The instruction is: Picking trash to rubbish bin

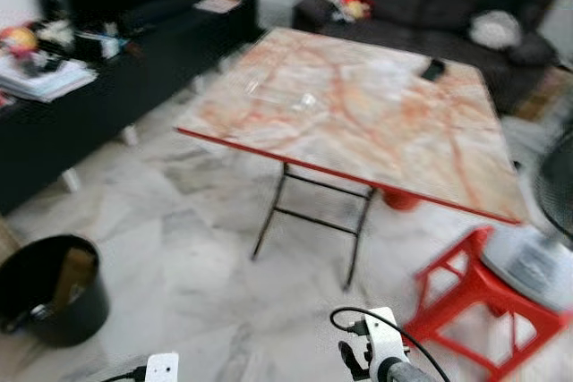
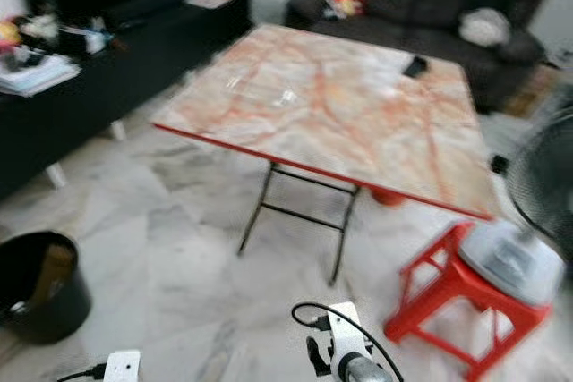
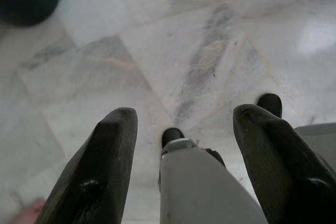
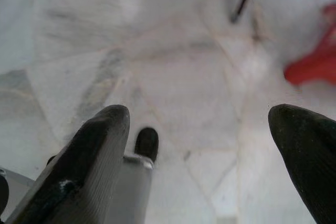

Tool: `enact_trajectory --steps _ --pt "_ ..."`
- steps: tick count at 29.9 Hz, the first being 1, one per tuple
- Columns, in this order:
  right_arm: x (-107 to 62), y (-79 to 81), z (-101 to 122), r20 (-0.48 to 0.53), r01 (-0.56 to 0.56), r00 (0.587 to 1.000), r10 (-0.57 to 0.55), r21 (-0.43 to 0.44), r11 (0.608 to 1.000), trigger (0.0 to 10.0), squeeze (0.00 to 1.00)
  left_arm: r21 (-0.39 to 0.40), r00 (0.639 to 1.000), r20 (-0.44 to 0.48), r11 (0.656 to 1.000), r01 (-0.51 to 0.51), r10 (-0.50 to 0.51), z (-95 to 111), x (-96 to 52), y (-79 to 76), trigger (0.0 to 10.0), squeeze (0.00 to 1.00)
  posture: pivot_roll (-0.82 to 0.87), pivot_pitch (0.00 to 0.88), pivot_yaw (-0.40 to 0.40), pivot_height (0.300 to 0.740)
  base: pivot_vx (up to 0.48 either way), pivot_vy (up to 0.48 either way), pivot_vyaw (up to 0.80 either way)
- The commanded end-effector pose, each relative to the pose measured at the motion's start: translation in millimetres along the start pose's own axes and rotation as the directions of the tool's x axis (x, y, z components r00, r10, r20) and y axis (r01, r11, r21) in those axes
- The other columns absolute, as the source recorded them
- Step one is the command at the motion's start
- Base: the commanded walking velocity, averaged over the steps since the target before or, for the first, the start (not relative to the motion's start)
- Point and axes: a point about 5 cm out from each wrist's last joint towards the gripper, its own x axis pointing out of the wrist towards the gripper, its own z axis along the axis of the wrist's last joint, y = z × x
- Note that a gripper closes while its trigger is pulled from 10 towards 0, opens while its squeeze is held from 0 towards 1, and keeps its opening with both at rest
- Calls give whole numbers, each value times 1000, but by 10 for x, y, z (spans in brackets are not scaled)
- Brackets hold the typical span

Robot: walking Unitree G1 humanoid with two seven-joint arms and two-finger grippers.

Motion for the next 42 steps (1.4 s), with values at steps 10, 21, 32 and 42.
enact_trajectory --steps 10,21,32,42 --pt "9 0 44 9 -1 1000 1 -11 1000 10000 0 -1 1000 -10 1000 7 -7 -31 -9 -31 10000 0 55 0 -107 740 0 0 -800" --pt "10 4 49 11 -1 1000 1 -10 1000 10000 0 22 1000 -8 1000 8 -8 -13 -3 -36 10000 0 53 0 -105 740 0 119 -800" --pt "16 32 66 24 -5 1000 5 1 1000 10000 0 39 999 38 999 19 -21 77 12 -56 10000 0 59 0 -101 740 0 0 -336" --pt "52 120 297 122 -36 992 36 -4 999 10000 0 275 909 387 960 42 -151 692 -7 -264 10000 0 59 0 -87 740 0 0 0"
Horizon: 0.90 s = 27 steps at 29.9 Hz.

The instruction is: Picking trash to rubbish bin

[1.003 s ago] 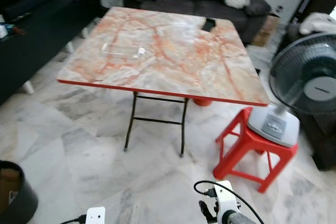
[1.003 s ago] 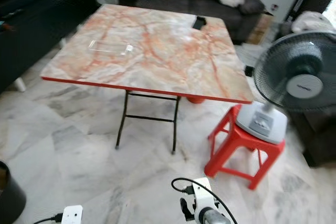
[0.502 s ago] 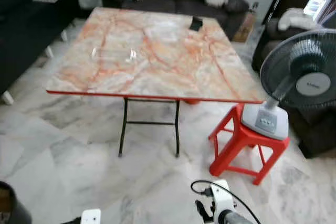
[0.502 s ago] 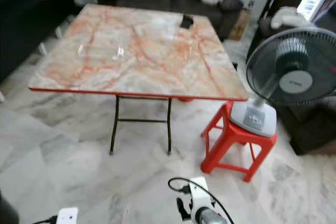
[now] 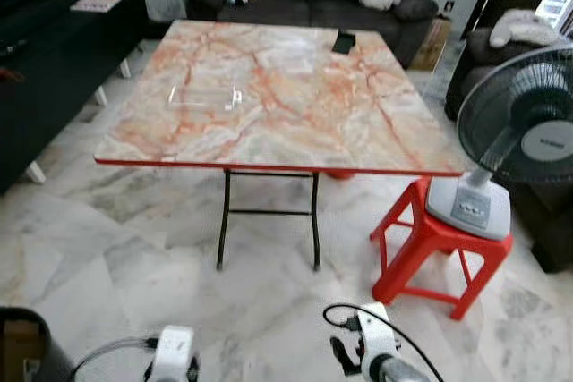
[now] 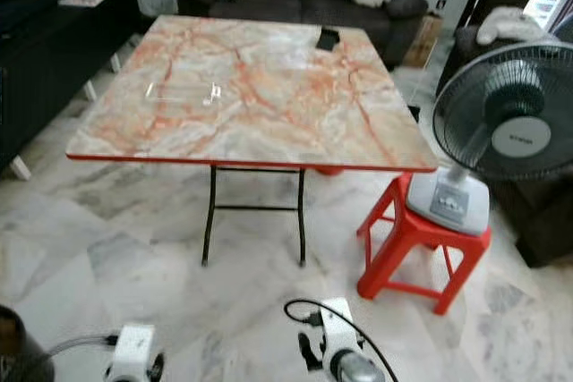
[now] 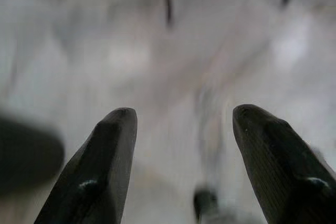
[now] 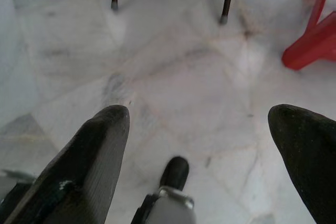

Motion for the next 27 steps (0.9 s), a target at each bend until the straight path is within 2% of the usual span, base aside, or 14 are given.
enact_trajectory --steps 1,3,4,7,9,11,13,15,17,19,21,22,24,27 --pt "37 -1 256 103 -7 995 8 -6 1000 10000 0 -4 986 164 1000 -23 24 310 72 35 10000 0 59 0 -87 740 0 0 0" --pt "52 16 385 154 -10 988 12 -12 1000 10000 0 -24 967 251 999 -43 48 501 103 78 10000 0 78 0 -88 740 0 0 0" --pt "65 22 554 216 -8 976 10 -14 1000 10000 0 -31 937 343 998 -59 66 732 133 118 10000 0 82 0 -89 740 0 0 0" --pt "70 28 780 294 -12 956 14 -9 1000 10000 0 -34 906 414 996 -83 89 952 168 159 10000 0 87 0 -91 740 0 0 0" --pt "50 49 1153 419 -30 907 30 -7 1000 10000 0 -60 869 479 992 -108 124 1184 196 211 10000 0 85 0 -88 740 0 0 0" --pt "19 61 1374 495 -46 868 39 2 999 10000 0 -80 850 506 989 -121 145 1295 205 242 10000 0 80 0 -84 740 0 0 0" --pt "-61 86 1736 611 -71 790 54 4 997 10000 0 -112 823 544 986 -123 164 1460 206 278 10000 0 71 0 -81 740 0 0 0" --pt "-77 90 1795 629 -75 775 57 2 997 10000 0 -114 819 550 986 -122 165 1488 203 281 10000 0 71 0 -81 740 0 0 0" --pt "-129 143 2001 675 -69 733 80 -43 997 10000 0 -117 796 582 986 -122 168 1647 210 288 10000 0 65 0 -76 740 0 0 0" --pt "-146 193 2107 681 -43 726 96 -93 995 10000 0 -127 780 600 984 -127 178 1764 219 296 10000 0 70 0 -81 740 0 0 794" --pt "-153 231 2124 689 -42 717 110 -115 992 10000 0 -133 779 599 982 -134 188 1798 225 303 10000 0 73 0 -83 740 300 0 800" --pt "-158 252 2132 698 -64 708 111 -93 994 10000 0 -137 775 603 981 -136 191 1818 221 303 10000 0 73 0 -83 740 364 0 800" --pt "-155 278 2129 702 -96 703 114 -65 993 10000 0 -139 771 607 981 -135 193 1828 212 309 10000 0 83 0 -84 740 405 0 0" --pt "-162 321 2133 710 -109 693 127 -71 991 10000 0 -137 767 613 981 -134 190 1824 192 321 10000 0 87 0 -78 740 423 0 0"
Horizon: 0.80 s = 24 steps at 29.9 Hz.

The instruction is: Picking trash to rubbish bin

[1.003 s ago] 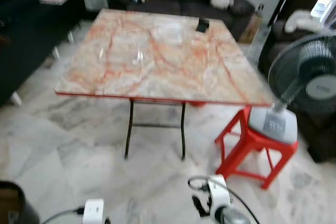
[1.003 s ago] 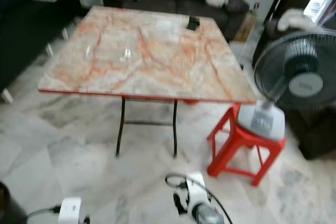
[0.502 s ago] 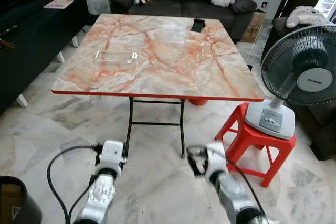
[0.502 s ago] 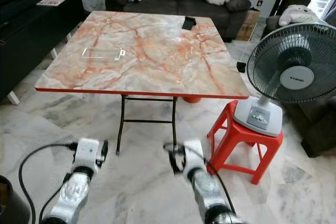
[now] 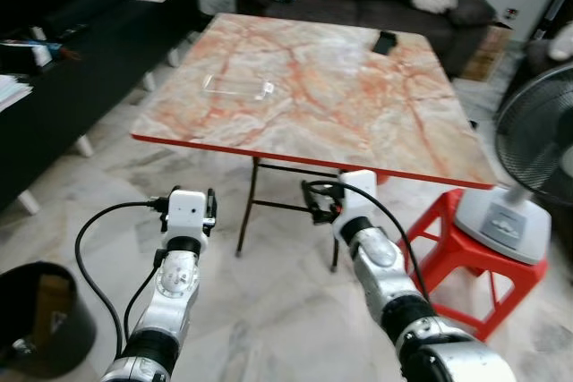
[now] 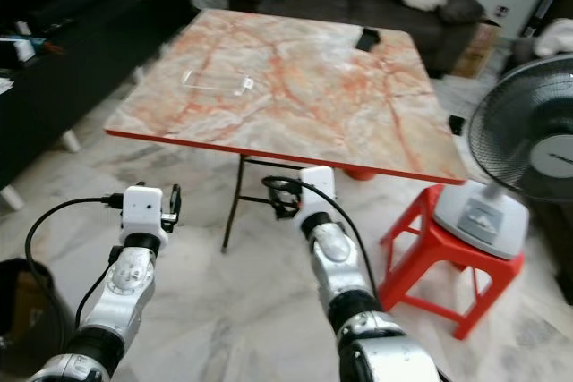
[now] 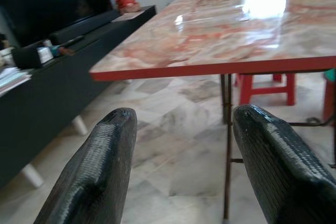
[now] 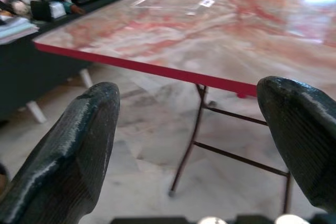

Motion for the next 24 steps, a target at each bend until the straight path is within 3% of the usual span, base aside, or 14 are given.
enact_trajectory --steps 1,9,12,24 --pt "18 -53 90 40 13 999 -13 1 1000 10000 0 -9 1000 28 1000 -3 4 82 30 0 10000 0 88 0 -76 740 428 0 0" --pt "61 -8 163 64 -2 998 4 -29 1000 10000 0 -5 998 55 1000 -10 10 186 107 43 10000 0 86 0 -71 740 430 0 0" --pt "63 -4 172 68 -6 998 9 -35 999 10000 0 -8 998 64 1000 -12 13 212 118 47 10000 0 84 0 -72 740 435 0 652" --pt "79 9 193 73 -15 997 16 -10 1000 10000 0 -7 998 63 1000 7 -7 232 123 10 10000 0 78 0 -68 740 439 0 66"
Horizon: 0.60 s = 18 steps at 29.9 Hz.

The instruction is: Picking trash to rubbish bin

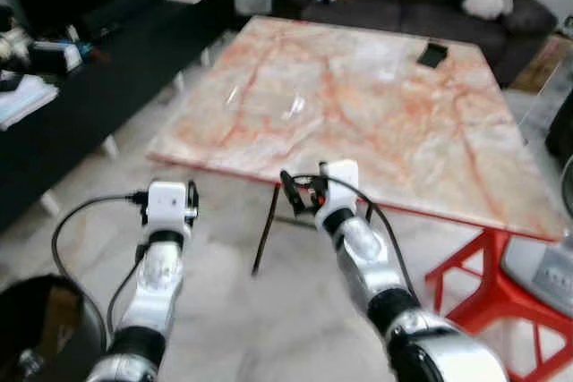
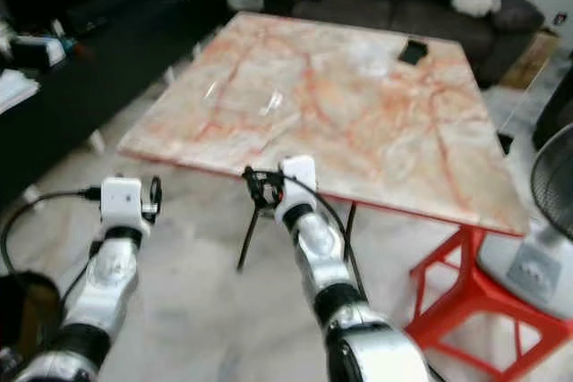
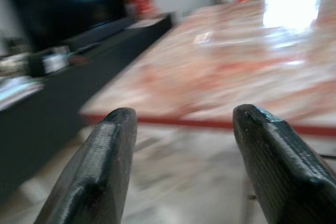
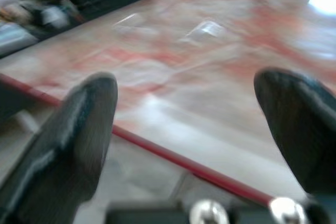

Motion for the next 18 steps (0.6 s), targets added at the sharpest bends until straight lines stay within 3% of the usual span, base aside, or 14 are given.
enact_trajectory --steps 1,18 --pt "54 89 66 25 -18 1000 18 16 1000 10000 0 25 1000 23 1000 -4 3 59 45 66 10000 0 78 0 -68 740 439 0 0" --pt "63 122 69 25 -34 999 33 22 999 10000 0 24 999 37 1000 9 -10 115 76 45 10000 0 78 0 -71 740 443 0 0"
